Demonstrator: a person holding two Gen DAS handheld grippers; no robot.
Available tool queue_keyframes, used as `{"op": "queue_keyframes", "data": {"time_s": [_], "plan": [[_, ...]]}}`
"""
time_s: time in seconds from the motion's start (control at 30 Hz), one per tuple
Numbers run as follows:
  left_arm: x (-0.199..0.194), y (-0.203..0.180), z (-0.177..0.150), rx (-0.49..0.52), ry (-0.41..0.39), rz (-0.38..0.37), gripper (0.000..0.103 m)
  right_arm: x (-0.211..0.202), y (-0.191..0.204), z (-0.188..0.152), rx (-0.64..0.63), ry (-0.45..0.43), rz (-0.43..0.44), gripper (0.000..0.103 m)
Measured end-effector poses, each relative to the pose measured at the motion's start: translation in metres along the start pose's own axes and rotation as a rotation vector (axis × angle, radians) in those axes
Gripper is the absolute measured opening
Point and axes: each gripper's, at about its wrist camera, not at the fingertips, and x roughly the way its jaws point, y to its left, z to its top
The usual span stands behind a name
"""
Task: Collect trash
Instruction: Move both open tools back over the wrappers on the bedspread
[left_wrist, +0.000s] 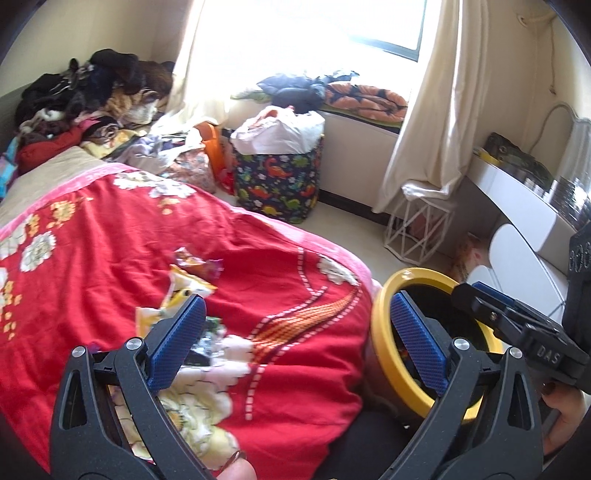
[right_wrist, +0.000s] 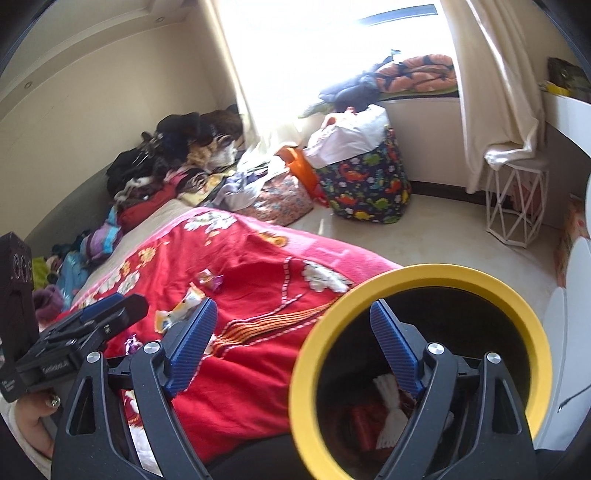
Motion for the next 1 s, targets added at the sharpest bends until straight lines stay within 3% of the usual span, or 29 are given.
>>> {"op": "queue_keyframes", "data": {"time_s": [0.53, 0.87, 1.0], "plan": [[-0.021, 0.071, 0.000, -0.087, -0.017, 0.144, 0.092, 0.061, 0.073, 0.009, -0.152, 0.104, 0.117, 0.084], [-0.020, 0.131, -0.027, -0.174, 0.072, 0.246, 0.092, 0.116, 0.115, 0.003, -0.229, 0.202, 0.175, 0.084], [-0.013, 0.152, -0.041, -0.236, 0.120, 0.251, 0.092, 0.138, 0.128, -0.004, -0.241, 0.254, 0.192, 0.084]]}}
